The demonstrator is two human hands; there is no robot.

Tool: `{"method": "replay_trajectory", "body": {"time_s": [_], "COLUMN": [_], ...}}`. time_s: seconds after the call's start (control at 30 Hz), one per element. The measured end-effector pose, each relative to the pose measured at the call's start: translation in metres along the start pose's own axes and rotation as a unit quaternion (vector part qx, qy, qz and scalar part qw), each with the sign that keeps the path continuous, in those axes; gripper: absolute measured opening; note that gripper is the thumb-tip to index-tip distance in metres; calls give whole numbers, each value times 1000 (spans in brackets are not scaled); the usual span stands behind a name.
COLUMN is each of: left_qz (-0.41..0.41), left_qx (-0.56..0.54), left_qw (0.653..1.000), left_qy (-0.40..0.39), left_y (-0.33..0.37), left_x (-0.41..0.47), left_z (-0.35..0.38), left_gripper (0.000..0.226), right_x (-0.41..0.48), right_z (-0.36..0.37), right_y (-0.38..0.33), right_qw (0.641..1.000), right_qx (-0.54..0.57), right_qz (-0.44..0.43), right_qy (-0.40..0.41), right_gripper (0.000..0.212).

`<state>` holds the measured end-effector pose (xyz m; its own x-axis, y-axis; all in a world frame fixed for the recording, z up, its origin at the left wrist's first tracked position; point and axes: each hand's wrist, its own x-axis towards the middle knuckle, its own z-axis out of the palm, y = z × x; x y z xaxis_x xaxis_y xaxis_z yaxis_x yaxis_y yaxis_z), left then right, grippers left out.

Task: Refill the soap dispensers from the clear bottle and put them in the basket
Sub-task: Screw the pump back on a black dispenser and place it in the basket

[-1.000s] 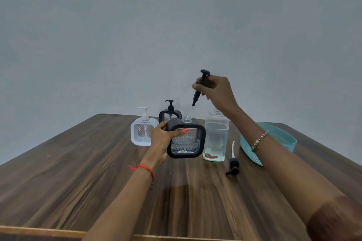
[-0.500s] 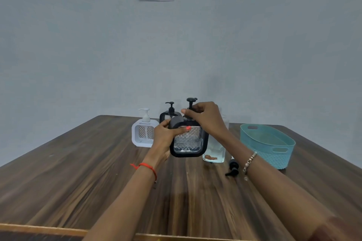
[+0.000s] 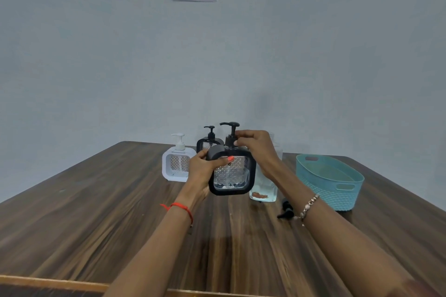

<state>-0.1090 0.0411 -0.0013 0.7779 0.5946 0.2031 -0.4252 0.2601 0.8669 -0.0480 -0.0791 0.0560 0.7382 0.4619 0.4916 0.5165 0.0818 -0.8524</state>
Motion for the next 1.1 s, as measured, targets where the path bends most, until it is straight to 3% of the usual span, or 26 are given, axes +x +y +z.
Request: {"method": "replay_trajectory", "body": {"time_s": [0.17,0.33,0.4,0.5,0.67,0.87,1.0,1.1], "left_qz": [-11,-17,-14,-12,-9,-3,4,2], "left_qx": [-37,-29,-32,-35,-7,-11,8,10], "left_qw": [999,999,999,999,999,999,1000,1000], "left_qy": [6,-5,-7,-17,-53,-37,-14,-11], "left_y": [1,-1,-1,0,4,-1,-8,-9], "left_x": [1,-1,-2,-1,-1,1,0,-1], "left_z": [-7,-8,-8,-9,-9,-10,-8,-9], "left_gripper": [49,54,54,56,58,46,42,41], "right_x": [-1,6,8,10,14,10,1,-2], "right_z": [-7,-7,-5,-6,-10,8,20,25], "right_y": [1,1,3,7,4,2,8,12], "right_qw": [998,999,999,999,987,995,990,990], "right_qx": [16,2,3,-9,-16,-90,-135,-126], "right_qz": [-20,24,12,-12,11,18,-20,-38], "right_qy": [62,-42,-42,-29,-158,-33,36,57], "right_gripper": [15,37,39,36,27,35,21,22]}}
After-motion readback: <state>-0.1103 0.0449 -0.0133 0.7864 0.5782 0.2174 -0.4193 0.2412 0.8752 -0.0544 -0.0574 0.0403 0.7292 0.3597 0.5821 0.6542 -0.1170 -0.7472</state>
